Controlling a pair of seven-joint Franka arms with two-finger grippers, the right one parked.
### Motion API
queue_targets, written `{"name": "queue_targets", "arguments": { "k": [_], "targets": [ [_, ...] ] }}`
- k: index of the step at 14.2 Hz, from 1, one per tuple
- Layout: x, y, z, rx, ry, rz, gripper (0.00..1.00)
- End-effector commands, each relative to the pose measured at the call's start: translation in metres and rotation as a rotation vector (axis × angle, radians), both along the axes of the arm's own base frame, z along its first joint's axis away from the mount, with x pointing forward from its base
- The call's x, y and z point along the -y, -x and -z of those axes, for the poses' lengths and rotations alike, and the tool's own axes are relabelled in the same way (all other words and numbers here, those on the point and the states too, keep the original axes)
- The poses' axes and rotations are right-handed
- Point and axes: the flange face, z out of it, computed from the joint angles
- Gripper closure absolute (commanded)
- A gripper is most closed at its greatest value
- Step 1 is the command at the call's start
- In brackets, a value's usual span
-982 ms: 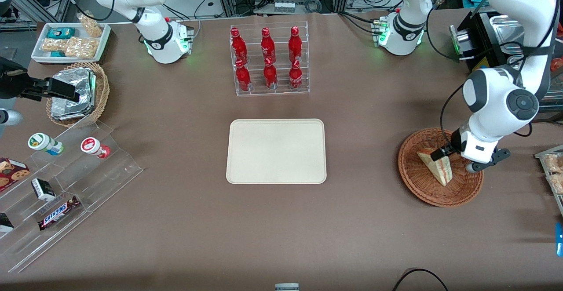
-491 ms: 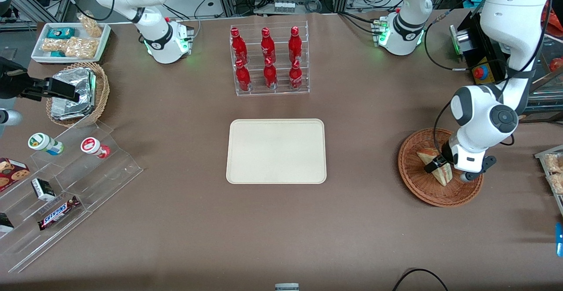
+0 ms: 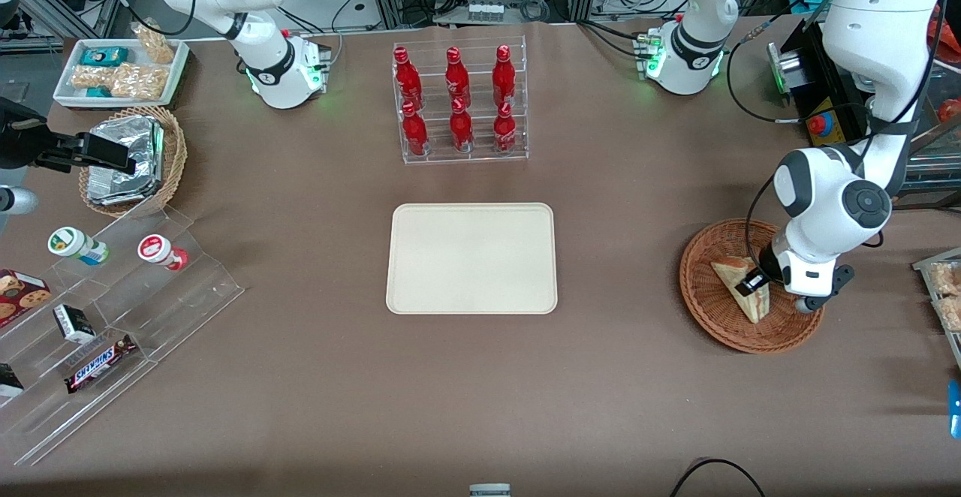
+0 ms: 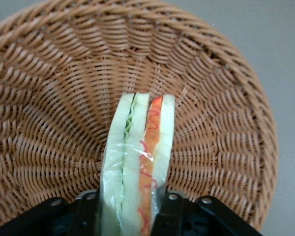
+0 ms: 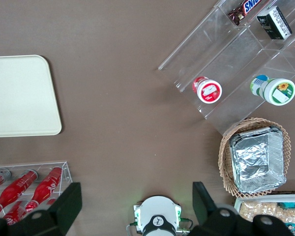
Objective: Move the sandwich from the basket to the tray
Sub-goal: 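Lower the left gripper around the wrapped sandwich and close it, then lift the sandwich and carry it over the cream tray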
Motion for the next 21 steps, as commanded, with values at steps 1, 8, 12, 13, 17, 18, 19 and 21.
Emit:
{"name": "queue_targets", "arguments": {
  "k": [1, 8, 12, 13, 17, 18, 19, 21],
  "targets": [
    [0.009, -0.002, -0.048, -0.02, -0.015, 0.009, 0.9],
    [0.195, 0.016, -0.111, -0.115, -0.043, 0.268, 0.89],
    [0.333, 0.039, -0.105, -0.13, -0.046, 0.438, 0.89],
    [0.357, 0.037, -0.101, -0.136, -0.041, 0.449, 0.89],
    [0.455, 0.052, -0.073, -0.143, -0.016, 0.47, 0.87],
    [0.477, 0.053, -0.066, -0.137, -0.009, 0.478, 0.87],
    [0.499, 0.055, -0.057, -0.132, -0.004, 0.481, 0.87],
    [0.53, 0.064, -0.04, -0.131, -0.004, 0.483, 0.85]
  ]
}}
